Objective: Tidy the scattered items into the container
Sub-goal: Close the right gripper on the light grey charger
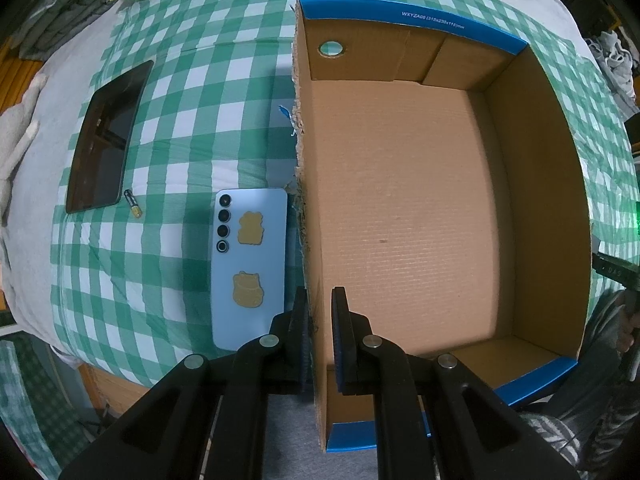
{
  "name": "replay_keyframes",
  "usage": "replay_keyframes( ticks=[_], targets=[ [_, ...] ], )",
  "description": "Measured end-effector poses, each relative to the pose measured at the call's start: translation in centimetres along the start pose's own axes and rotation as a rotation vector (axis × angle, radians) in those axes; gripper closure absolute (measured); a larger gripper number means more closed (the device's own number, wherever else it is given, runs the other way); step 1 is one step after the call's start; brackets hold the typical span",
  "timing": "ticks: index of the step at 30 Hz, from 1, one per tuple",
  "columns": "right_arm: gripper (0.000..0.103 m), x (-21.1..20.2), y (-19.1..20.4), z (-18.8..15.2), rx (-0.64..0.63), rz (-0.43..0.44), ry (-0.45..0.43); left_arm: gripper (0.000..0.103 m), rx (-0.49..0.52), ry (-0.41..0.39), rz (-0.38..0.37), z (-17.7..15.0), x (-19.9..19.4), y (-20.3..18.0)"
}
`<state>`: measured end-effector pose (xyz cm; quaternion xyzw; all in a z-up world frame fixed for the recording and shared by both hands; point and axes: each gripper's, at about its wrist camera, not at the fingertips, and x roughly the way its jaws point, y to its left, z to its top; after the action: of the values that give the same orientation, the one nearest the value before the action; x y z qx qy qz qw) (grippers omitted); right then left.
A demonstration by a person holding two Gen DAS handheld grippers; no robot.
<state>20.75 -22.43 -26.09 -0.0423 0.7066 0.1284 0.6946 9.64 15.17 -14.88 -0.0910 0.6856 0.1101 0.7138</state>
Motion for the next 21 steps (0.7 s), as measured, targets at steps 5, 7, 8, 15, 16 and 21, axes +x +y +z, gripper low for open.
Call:
replay_keyframes(
  ticks=[5,7,8,15,16,21],
  targets=[
    [0.043,0.7,-0.4,0.1,0.036,0.016,0.011,0.093,0.005,0.000,-0.002,0.1,0.1,0.1],
    [0.043,1.0,0.3,0.5,0.034,0.002,0.005,0.093,0.007,-0.001,-0.001,0.1,0.1,0.1],
    [0.043,1.2,0.5,0.7,0.032,-0.011,0.007,0.093,0.007,-0.001,-0.001,0.1,0.1,0.1],
    [0.050,1.3,1.4,0.9,0.026,-0.017,-0.008,0.093,0.014,-0.002,-0.007,0.0,0.2,0.0],
    [0.050,1.1,1.3,0.8,0.028,-0.006,-0.014,0.093,0.015,-0.002,-0.008,0.0,0.2,0.0],
    [0.050,-0.2,1.2,0.0,0.008,0.019,-0.026,0.093,0.021,-0.002,-0.009,-0.2,0.3,0.0]
  ],
)
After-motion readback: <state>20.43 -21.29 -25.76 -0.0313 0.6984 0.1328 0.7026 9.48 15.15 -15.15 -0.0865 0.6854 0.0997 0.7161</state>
